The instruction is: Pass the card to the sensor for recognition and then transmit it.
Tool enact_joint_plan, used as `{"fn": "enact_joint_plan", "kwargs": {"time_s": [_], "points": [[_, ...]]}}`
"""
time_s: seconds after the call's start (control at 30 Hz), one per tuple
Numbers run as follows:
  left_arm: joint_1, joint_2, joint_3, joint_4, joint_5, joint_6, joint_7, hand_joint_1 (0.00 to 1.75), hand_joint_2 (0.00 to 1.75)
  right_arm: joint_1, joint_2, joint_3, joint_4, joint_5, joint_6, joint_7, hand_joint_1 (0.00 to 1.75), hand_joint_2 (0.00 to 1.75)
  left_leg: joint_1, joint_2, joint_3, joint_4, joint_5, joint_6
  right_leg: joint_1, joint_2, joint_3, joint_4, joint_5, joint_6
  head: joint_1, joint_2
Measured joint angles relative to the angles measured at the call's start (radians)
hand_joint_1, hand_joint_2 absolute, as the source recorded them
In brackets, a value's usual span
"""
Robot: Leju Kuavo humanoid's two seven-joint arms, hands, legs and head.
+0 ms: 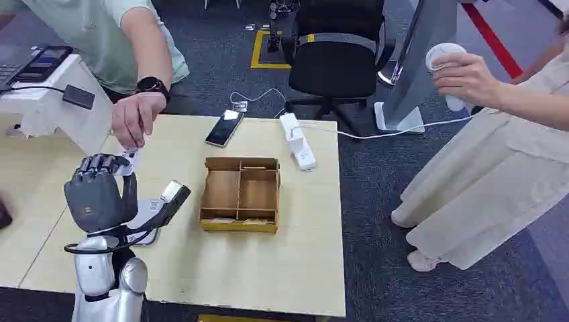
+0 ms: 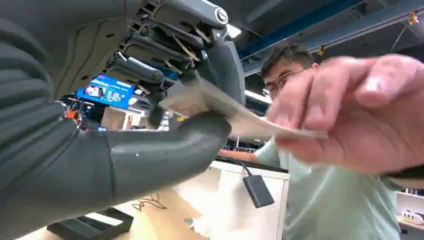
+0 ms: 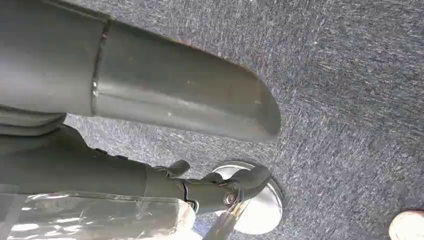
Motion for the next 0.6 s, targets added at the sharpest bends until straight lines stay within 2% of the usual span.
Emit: {"fn": "enact_joint_plan", "kwargs": {"time_s": [0.6], "points": [[0.0,-0.01,0.001,0.0,0.018,-0.006,-0.02,1.75,1.75,0.0,0.0,0.0,0.0,0.0,0.0,0.001,0.0,0.0,0.0,0.0,0.0,0.0,0.0,0.0,0.0,0.0,0.0,0.0,0.0,0.0,0.0,0.0]]}}
